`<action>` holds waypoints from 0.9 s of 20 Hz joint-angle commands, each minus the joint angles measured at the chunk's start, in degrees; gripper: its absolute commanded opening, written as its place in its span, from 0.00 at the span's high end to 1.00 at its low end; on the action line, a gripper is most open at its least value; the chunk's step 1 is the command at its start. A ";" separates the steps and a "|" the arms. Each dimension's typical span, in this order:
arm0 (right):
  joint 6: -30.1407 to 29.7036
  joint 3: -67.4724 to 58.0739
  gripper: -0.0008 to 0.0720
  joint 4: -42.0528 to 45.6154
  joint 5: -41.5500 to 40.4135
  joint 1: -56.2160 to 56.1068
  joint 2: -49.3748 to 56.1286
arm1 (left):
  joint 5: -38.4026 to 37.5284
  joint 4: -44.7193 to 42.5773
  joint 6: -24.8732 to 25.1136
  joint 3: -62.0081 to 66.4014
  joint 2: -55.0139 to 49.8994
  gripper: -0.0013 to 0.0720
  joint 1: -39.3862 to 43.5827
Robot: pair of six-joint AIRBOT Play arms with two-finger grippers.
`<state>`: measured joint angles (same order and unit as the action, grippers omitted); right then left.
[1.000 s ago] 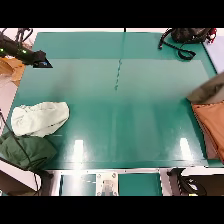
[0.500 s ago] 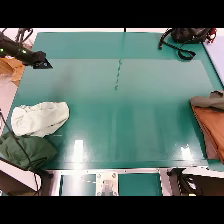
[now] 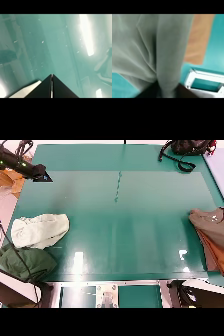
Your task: Fold the shirts.
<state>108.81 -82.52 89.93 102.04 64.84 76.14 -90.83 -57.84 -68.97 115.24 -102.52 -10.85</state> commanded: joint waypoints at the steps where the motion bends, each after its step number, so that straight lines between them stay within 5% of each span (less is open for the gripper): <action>1: 0.07 11.89 0.21 2.69 -4.24 0.00 0.09 | -0.20 0.00 0.00 -0.02 -0.04 0.94 -0.02; 5: 0.07 10.10 0.22 -5.95 -5.22 -1.97 2.67 | -1.84 0.04 -0.72 -0.02 0.04 0.94 -0.02; 6: 0.02 8.09 0.35 -10.14 -6.62 -3.96 2.99 | -1.55 0.07 -1.99 0.00 0.17 0.94 -0.02; 8: -2.27 3.89 0.89 -17.38 -11.21 -9.38 3.02 | -0.22 -0.02 -4.20 0.04 0.87 0.94 -0.02; 9: -4.17 1.90 0.96 -20.20 -13.81 -12.74 3.02 | 0.48 -0.02 -4.76 0.04 1.86 0.94 -0.02; 14: -10.84 -2.80 0.97 -23.26 -19.82 -33.00 2.73 | -0.94 -1.68 -10.78 -3.63 7.98 0.94 0.11; 18: -16.28 7.45 0.97 -23.30 -24.44 -49.44 -2.29 | 0.63 -5.75 -11.63 -21.05 18.12 0.94 3.39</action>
<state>97.06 -80.36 67.85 82.21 26.37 76.75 -91.29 -60.64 -78.89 104.33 -90.80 -9.37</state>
